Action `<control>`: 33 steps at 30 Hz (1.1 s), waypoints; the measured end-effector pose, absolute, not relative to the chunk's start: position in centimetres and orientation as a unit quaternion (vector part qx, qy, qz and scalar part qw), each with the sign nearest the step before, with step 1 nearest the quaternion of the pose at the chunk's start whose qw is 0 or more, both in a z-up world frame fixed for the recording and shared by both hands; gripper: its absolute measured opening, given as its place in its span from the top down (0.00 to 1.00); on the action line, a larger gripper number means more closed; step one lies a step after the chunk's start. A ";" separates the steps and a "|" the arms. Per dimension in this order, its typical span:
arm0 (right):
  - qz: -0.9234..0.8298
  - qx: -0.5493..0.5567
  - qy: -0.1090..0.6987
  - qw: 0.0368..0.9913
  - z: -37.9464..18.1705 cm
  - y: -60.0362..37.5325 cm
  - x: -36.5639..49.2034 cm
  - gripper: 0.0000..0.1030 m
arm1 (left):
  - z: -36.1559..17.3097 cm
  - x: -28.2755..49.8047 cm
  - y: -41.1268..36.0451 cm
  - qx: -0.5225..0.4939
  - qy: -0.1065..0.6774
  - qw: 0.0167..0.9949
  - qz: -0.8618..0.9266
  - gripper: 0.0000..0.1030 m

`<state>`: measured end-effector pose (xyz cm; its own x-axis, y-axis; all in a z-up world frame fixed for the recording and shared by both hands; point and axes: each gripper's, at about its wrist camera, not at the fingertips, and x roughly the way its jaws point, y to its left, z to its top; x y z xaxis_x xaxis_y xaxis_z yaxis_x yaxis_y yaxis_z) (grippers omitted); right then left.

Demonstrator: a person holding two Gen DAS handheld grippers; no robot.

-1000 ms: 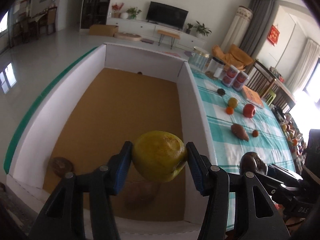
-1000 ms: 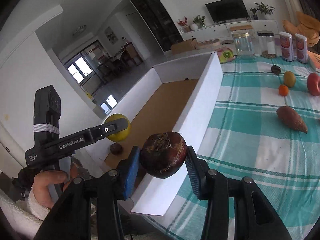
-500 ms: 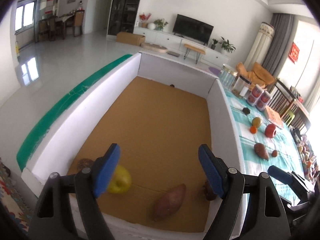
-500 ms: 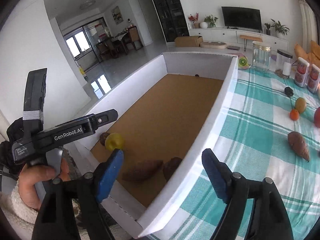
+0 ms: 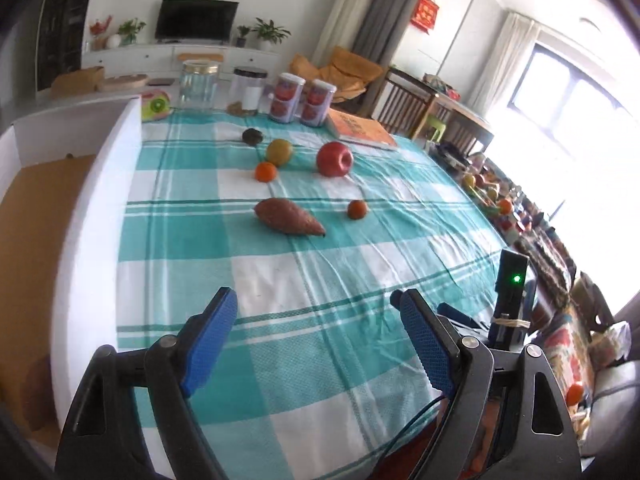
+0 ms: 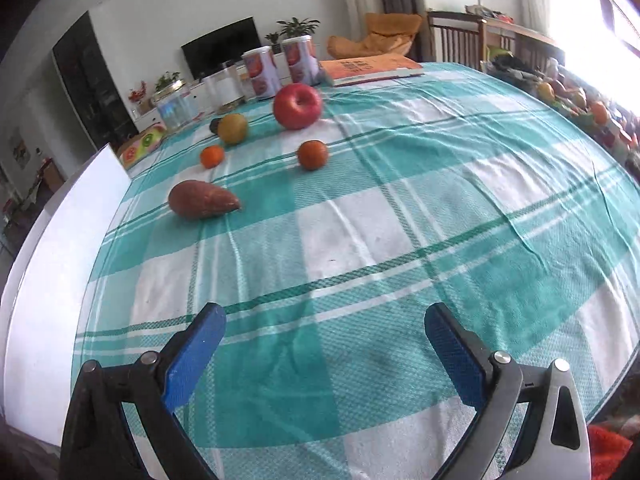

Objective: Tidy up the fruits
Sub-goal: 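Return both tools from the box to the table, then move the left tool toward the remaining sweet potato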

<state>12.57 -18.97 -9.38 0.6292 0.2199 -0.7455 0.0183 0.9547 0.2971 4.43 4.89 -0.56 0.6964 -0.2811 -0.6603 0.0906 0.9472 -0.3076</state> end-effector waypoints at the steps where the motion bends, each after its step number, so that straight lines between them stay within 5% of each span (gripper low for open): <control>1: 0.047 0.156 0.421 0.892 -9.4 -19.9 12.7 0.04 | -1.3 5.2 4.1 -0.117 0.379 0.913 -0.096 0.17; 12: -0.023 0.127 0.437 0.890 -10.7 -20.0 13.2 0.03 | -10.7 10.2 3.4 -0.035 0.456 0.889 -0.004 0.17; 33: -0.051 0.041 0.459 0.886 -11.5 -17.7 13.7 0.00 | -11.1 9.9 3.1 -0.001 0.442 0.897 0.002 0.08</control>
